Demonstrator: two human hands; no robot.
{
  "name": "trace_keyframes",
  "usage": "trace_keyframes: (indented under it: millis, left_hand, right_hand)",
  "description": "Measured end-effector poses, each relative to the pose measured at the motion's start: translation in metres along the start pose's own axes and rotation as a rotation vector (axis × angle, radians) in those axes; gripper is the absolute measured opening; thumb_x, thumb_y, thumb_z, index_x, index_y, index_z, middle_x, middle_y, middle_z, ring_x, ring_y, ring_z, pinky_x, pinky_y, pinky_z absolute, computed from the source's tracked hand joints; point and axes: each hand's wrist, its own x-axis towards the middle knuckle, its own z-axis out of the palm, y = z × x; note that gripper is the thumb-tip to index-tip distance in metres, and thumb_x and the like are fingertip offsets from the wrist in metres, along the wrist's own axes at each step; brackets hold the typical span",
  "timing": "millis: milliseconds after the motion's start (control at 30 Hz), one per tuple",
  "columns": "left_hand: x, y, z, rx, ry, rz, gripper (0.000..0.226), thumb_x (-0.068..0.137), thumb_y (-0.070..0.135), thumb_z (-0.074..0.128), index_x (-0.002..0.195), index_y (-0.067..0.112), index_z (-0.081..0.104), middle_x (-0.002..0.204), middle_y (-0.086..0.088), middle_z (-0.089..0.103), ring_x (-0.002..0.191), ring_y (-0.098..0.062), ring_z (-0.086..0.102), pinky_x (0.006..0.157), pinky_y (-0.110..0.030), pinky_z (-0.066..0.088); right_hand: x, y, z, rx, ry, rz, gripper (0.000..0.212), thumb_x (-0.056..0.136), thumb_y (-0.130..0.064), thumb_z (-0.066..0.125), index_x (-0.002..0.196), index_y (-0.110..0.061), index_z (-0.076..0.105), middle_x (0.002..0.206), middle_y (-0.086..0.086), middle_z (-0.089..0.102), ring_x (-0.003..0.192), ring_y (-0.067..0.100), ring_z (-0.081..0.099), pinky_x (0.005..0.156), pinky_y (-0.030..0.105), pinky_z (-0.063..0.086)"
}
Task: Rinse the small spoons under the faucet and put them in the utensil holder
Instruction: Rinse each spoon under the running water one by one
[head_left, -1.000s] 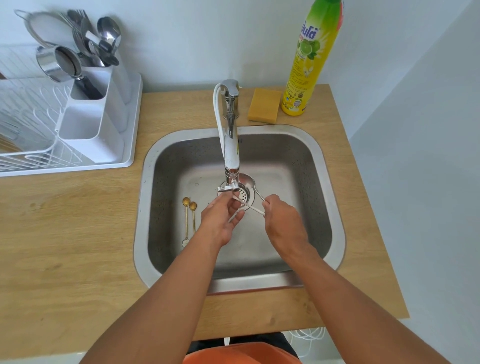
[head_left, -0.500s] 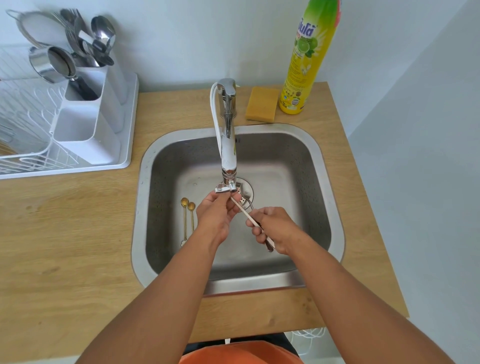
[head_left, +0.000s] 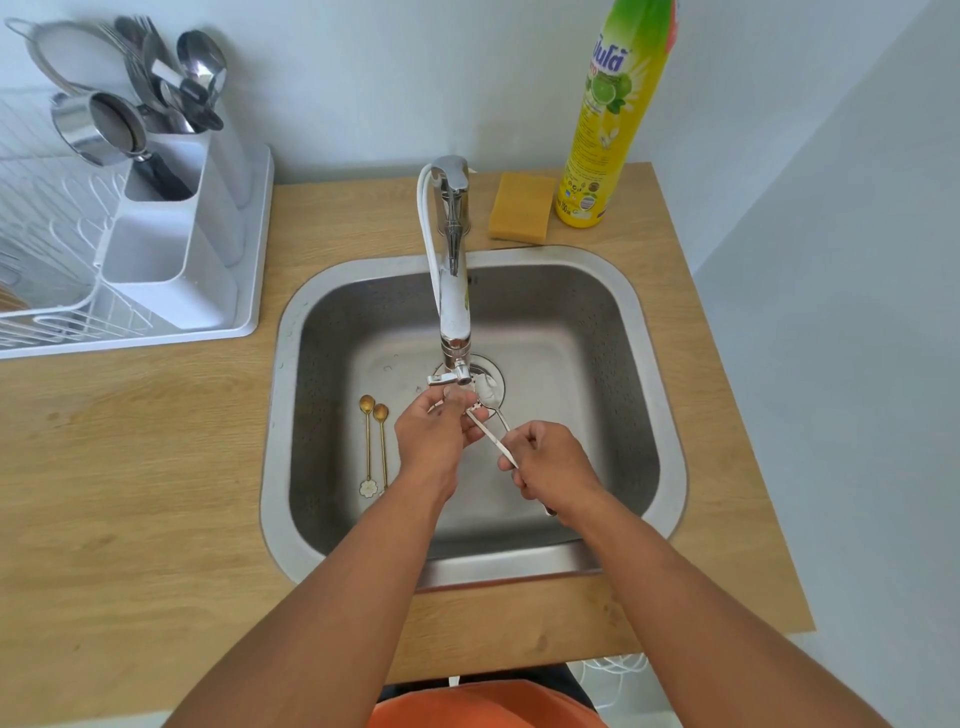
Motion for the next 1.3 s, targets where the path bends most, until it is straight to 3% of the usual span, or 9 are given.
trace_keyframes:
  millis: [267, 400, 467, 600, 733, 867, 933, 1133, 1300]
  left_hand:
    - [0.003, 0.007, 0.004, 0.038, 0.124, 0.012, 0.021, 0.109, 0.018, 0.053, 0.099, 0.015, 0.072, 0.076, 0.004, 0.081, 0.066, -0.016, 0.078, 0.056, -0.03, 0.063]
    - [0.004, 0.011, 0.0, 0.034, 0.005, -0.043, 0.007, 0.1, 0.012, 0.067, 0.1, 0.015, 0.073, 0.086, 0.0, 0.082, 0.076, -0.011, 0.078, 0.071, -0.032, 0.065]
    - [0.004, 0.011, -0.005, 0.039, -0.029, -0.057, 0.006, 0.097, 0.015, 0.073, 0.103, 0.016, 0.074, 0.087, -0.001, 0.082, 0.079, -0.011, 0.079, 0.069, -0.03, 0.064]
    - [0.002, 0.009, -0.009, -0.007, 0.029, -0.053, 0.015, 0.105, 0.019, 0.061, 0.101, 0.015, 0.075, 0.086, -0.001, 0.081, 0.069, -0.012, 0.077, 0.057, -0.027, 0.062]
    - [0.002, 0.012, -0.012, -0.037, -0.055, -0.11, 0.027, 0.111, 0.032, 0.048, 0.111, 0.018, 0.071, 0.094, 0.001, 0.084, 0.076, -0.012, 0.078, 0.064, -0.032, 0.063]
    - [0.006, 0.013, -0.017, 0.05, -0.076, -0.052, 0.005, 0.097, 0.02, 0.073, 0.102, 0.018, 0.075, 0.083, 0.002, 0.081, 0.08, -0.011, 0.076, 0.066, -0.029, 0.062]
    - [0.007, 0.013, -0.016, 0.084, -0.08, -0.063, 0.012, 0.092, 0.023, 0.079, 0.103, 0.019, 0.076, 0.082, 0.003, 0.081, 0.08, -0.01, 0.075, 0.067, -0.028, 0.062]
    - [0.004, 0.01, -0.013, 0.212, -0.131, -0.105, 0.013, 0.094, 0.037, 0.077, 0.097, 0.025, 0.081, 0.092, 0.005, 0.08, 0.082, -0.013, 0.071, 0.071, -0.032, 0.058]
    - [0.002, 0.009, -0.021, 0.246, -0.148, -0.034, 0.009, 0.093, 0.026, 0.079, 0.101, 0.028, 0.079, 0.074, 0.011, 0.076, 0.068, -0.005, 0.068, 0.065, -0.027, 0.053]
  right_hand:
    - [0.001, -0.006, 0.012, -0.087, 0.042, -0.065, 0.023, 0.101, -0.03, 0.053, 0.088, -0.02, 0.069, 0.074, -0.007, 0.078, 0.05, 0.009, 0.059, 0.048, 0.025, 0.044]
    - [0.003, -0.009, 0.012, -0.105, 0.064, -0.074, 0.023, 0.102, -0.028, 0.052, 0.087, -0.021, 0.069, 0.073, -0.007, 0.078, 0.049, 0.009, 0.058, 0.054, 0.029, 0.049]
    - [0.003, -0.009, 0.011, -0.104, 0.063, -0.075, 0.022, 0.102, -0.029, 0.053, 0.088, -0.021, 0.068, 0.073, -0.008, 0.078, 0.048, 0.008, 0.058, 0.051, 0.027, 0.047]
    - [0.001, -0.005, 0.012, -0.054, 0.038, -0.055, 0.022, 0.101, -0.028, 0.055, 0.09, -0.015, 0.068, 0.071, -0.006, 0.077, 0.043, 0.008, 0.057, 0.037, 0.018, 0.039]
    - [0.002, -0.005, 0.012, -0.043, 0.0, -0.027, 0.021, 0.101, -0.027, 0.054, 0.092, -0.015, 0.068, 0.072, -0.002, 0.077, 0.047, 0.012, 0.057, 0.042, 0.024, 0.044]
    - [0.003, -0.007, 0.012, -0.036, -0.001, -0.038, 0.02, 0.1, -0.026, 0.054, 0.09, -0.015, 0.068, 0.071, -0.002, 0.077, 0.047, 0.013, 0.057, 0.044, 0.025, 0.045]
    - [0.004, -0.009, 0.014, -0.024, 0.009, -0.047, 0.02, 0.101, -0.026, 0.054, 0.091, -0.015, 0.068, 0.072, -0.001, 0.077, 0.047, 0.014, 0.057, 0.045, 0.026, 0.045]
    - [0.01, -0.023, 0.026, 0.04, 0.038, -0.072, 0.022, 0.102, -0.027, 0.055, 0.087, -0.014, 0.064, 0.071, 0.0, 0.074, 0.042, 0.011, 0.053, 0.038, 0.019, 0.038]
    - [0.016, -0.035, 0.038, 0.027, 0.06, -0.091, 0.023, 0.103, -0.029, 0.054, 0.085, -0.018, 0.064, 0.053, -0.008, 0.065, 0.035, 0.005, 0.05, 0.034, 0.015, 0.033]
